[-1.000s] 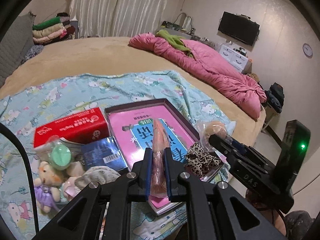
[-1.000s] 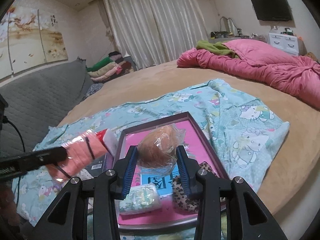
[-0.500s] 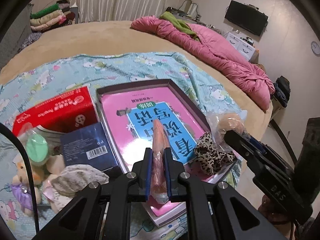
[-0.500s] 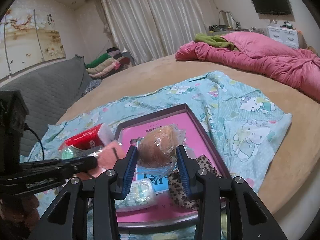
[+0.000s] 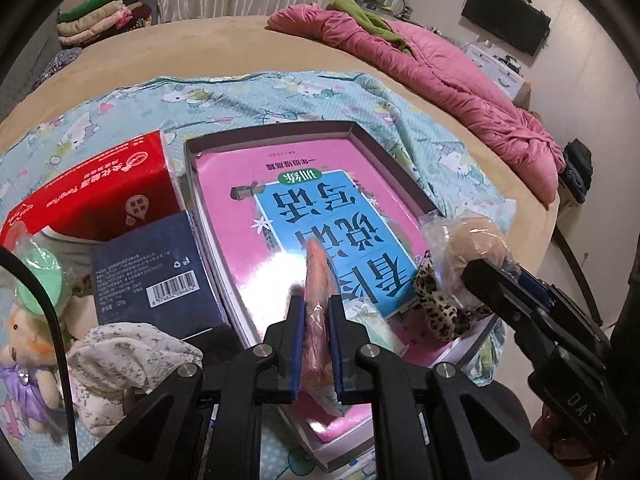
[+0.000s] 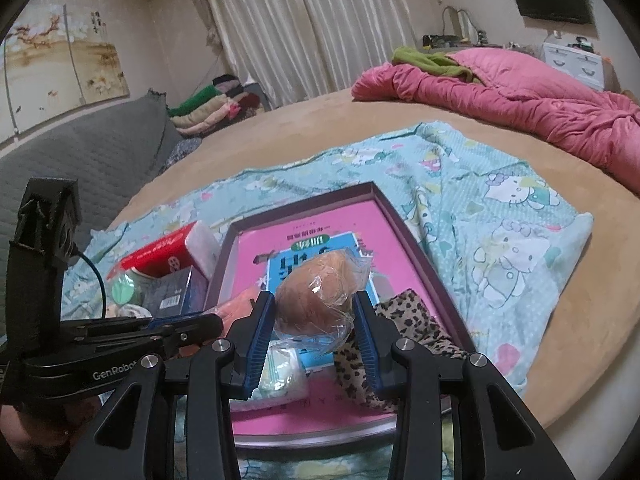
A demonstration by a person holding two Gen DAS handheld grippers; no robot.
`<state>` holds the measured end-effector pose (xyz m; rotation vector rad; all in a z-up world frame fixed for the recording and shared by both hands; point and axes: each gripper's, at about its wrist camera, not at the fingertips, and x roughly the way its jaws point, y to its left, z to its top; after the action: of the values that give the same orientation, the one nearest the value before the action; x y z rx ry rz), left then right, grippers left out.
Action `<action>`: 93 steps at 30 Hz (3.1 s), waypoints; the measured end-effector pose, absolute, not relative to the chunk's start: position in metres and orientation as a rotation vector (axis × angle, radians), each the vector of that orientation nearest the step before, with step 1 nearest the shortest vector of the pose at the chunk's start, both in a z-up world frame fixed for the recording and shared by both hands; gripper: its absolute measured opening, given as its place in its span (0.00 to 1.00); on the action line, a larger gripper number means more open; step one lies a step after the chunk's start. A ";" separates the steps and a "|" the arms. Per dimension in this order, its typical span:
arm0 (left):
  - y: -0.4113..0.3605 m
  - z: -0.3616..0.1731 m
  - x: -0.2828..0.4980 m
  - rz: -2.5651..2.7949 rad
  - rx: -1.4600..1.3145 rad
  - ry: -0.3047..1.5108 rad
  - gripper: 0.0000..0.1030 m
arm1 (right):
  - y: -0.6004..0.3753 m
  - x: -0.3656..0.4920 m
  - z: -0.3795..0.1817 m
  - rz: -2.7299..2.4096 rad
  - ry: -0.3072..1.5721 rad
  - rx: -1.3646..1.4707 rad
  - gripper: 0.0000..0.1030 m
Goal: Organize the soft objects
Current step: 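Carry the pink packet and bagged bun with both tools onto the pink book tray, then open both tools to release the packet and bun on the tray, then move both open tools back toward the pile beside the red tissue box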
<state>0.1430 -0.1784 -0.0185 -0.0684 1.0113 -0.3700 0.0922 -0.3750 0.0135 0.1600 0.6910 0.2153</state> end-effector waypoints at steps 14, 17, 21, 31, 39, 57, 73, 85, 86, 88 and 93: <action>-0.182 -0.028 0.148 -0.362 -0.056 1.042 0.12 | -0.363 0.107 -0.009 0.237 0.808 0.118 0.40; -0.183 -0.030 0.148 -0.363 -0.054 1.047 0.12 | -0.361 0.109 -0.013 0.229 0.830 0.110 0.40; -0.182 -0.033 0.149 -0.362 -0.059 1.060 0.13 | -0.363 0.113 -0.018 0.209 0.862 0.108 0.40; -0.181 -0.036 0.153 -0.353 -0.068 1.074 0.13 | -0.368 0.118 -0.027 0.157 0.917 0.109 0.41; -0.180 -0.039 0.156 -0.341 -0.068 1.081 0.14 | -0.367 0.118 -0.027 0.125 0.918 0.090 0.44; -0.181 -0.037 0.154 -0.369 -0.090 1.092 0.49 | -0.371 0.111 -0.014 0.096 0.839 0.101 0.60; -0.174 -0.020 0.129 -0.383 -0.057 1.066 0.66 | -0.382 0.104 -0.002 0.039 0.764 0.127 0.70; -0.166 0.009 0.104 -0.346 0.012 0.993 0.73 | -0.376 0.094 0.010 -0.018 0.705 0.058 0.74; -0.165 0.010 0.103 -0.342 0.016 0.991 0.74 | -0.376 0.094 0.009 -0.021 0.706 0.057 0.74; -0.162 0.012 0.100 -0.335 0.019 0.989 0.75 | -0.375 0.093 0.010 -0.029 0.706 0.049 0.74; -0.156 0.018 0.094 -0.317 0.022 0.977 0.78 | -0.373 0.092 0.011 -0.031 0.699 0.043 0.74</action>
<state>0.0937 -0.1559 0.0177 0.0218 0.9774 -0.3169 0.0916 -0.3729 0.0112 0.0434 0.6985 -0.0313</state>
